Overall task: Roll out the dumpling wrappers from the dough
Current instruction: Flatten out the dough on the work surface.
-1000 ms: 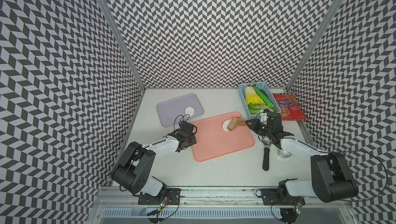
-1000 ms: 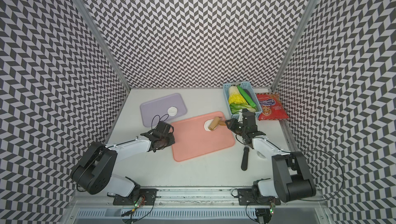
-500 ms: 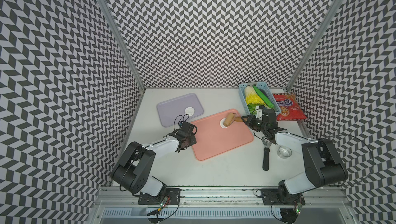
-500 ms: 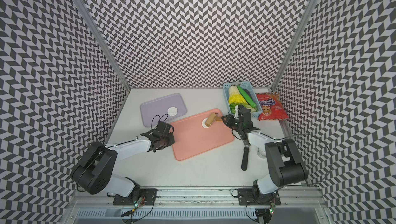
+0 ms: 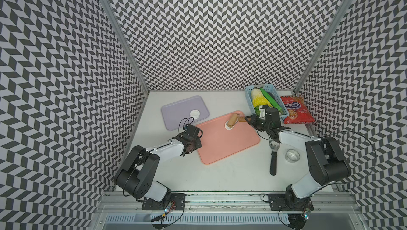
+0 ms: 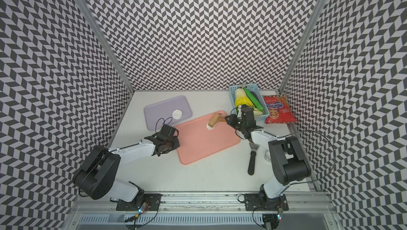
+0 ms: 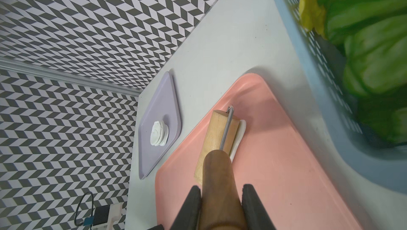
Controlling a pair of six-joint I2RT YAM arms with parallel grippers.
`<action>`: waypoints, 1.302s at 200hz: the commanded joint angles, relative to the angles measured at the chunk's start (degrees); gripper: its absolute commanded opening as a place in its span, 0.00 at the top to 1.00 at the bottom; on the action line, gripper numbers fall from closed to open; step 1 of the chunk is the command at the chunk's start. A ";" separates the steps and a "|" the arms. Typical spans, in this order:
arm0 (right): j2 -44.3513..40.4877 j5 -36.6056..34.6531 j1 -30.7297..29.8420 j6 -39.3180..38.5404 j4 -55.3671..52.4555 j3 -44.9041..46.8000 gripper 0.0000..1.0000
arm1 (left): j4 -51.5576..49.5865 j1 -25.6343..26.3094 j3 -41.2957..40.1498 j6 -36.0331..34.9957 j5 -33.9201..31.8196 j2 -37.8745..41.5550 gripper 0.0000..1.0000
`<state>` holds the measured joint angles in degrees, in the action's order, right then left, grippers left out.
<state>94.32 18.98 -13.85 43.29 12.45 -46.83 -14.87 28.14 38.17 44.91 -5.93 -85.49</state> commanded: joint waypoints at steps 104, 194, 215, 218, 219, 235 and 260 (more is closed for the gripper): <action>-4.14 -15.26 6.95 -6.39 -18.98 8.17 1.00 | -12.64 -1.37 -3.06 -4.43 -0.14 -1.27 1.00; -8.48 -16.02 4.80 -9.01 -20.92 8.50 1.00 | -12.46 -1.57 -3.02 -4.56 0.19 -1.43 1.00; -11.10 -14.70 3.91 -9.17 -21.64 7.25 1.00 | -12.55 -1.51 -3.01 -4.56 0.22 -1.43 1.00; -11.50 -14.34 3.91 -9.18 -21.79 6.99 1.00 | -12.55 -1.51 -3.02 -4.54 0.22 -1.43 1.00; -11.65 -14.29 3.91 -9.19 -21.82 6.87 1.00 | -12.55 -1.51 -2.97 -4.55 0.22 -1.43 1.00; -14.01 -10.51 3.91 -9.71 -21.17 5.26 1.00 | -12.46 -1.46 -2.97 -4.65 0.28 -1.51 1.00; -16.72 -3.56 3.74 -9.24 -18.99 1.95 1.00 | -12.46 -1.16 -2.88 -4.65 0.31 -1.94 1.00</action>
<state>79.40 14.22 -10.22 37.26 -1.96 -42.68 -14.90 26.96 38.15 44.42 -5.08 -85.38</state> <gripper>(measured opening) 0.294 0.065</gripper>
